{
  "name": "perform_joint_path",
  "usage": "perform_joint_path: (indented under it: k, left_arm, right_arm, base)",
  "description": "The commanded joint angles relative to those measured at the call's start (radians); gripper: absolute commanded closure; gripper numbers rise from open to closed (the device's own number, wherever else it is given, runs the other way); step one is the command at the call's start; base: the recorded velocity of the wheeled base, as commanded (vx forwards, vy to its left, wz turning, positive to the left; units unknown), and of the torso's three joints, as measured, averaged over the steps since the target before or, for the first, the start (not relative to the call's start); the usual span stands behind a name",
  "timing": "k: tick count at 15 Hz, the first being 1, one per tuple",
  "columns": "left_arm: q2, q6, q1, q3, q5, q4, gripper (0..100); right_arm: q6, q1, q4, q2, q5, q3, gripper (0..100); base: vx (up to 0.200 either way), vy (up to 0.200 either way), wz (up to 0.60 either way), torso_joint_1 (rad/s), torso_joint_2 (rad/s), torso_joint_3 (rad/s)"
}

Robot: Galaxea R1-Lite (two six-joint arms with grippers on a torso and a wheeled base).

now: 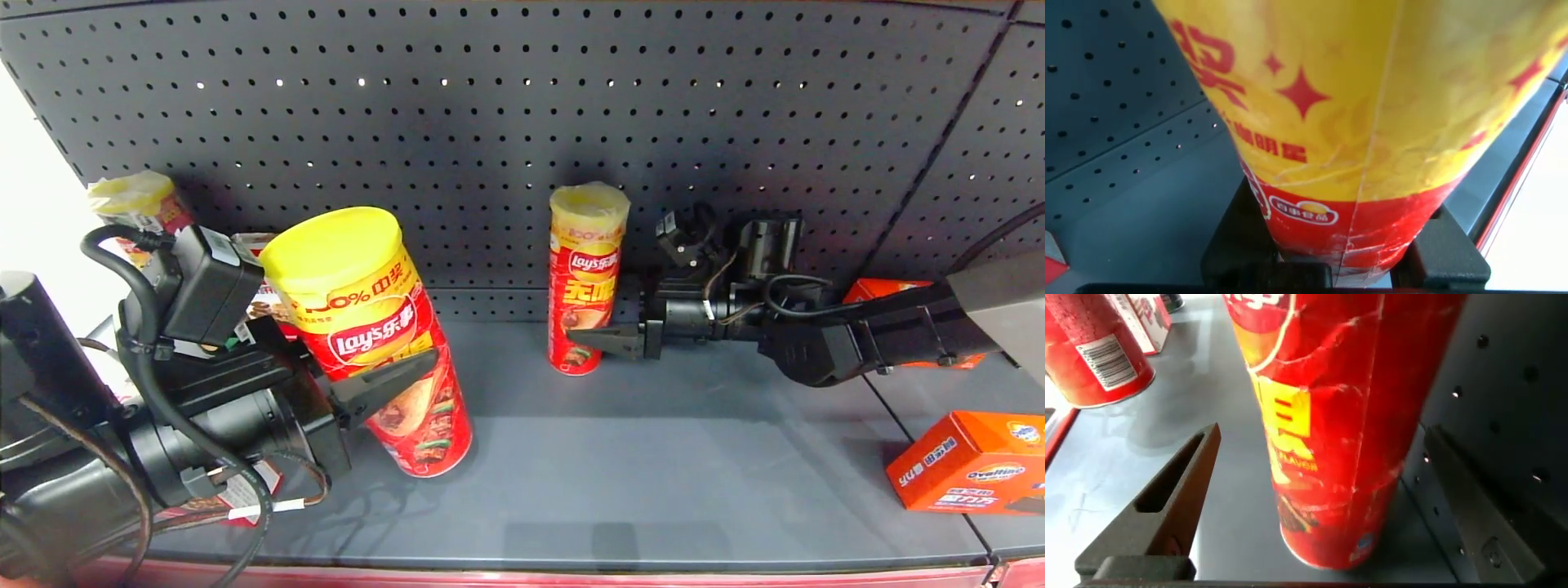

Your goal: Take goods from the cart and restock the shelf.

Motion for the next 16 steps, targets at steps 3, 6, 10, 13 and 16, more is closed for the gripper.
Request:
perform_joint_path:
  k: [3,6,10,13,16]
  left_arm:
    - [-0.001,0.0,0.002,0.003,0.0,0.0,100]
    - [-0.001,0.0,0.002,0.003,0.0,0.0,100]
    - [0.0,0.0,0.004,0.002,0.0,0.0,100]
    - [0.0,0.0,0.004,0.005,0.0,0.0,100]
    - [-0.001,0.0,0.004,0.0,0.0,0.0,100]
  right_arm:
    - [0.001,0.013,-0.005,0.041,0.003,-0.036,0]
    - [0.003,0.023,-0.011,0.051,0.01,-0.038,100]
    - [0.003,0.027,-0.011,0.044,-0.007,-0.029,100]
    - [0.004,0.04,-0.011,-0.023,-0.009,0.023,100]
    - [0.01,0.076,-0.016,-0.16,-0.01,0.171,100]
  base:
    - [0.0,0.0,0.0,0.0,0.0,0.0]
    - [0.0,0.0,0.0,0.0,0.0,0.0]
    - [0.0,0.0,0.0,0.0,0.0,0.0]
    - [0.0,0.0,0.0,0.0,0.0,0.0]
    - [0.0,0.0,0.0,0.0,0.0,0.0]
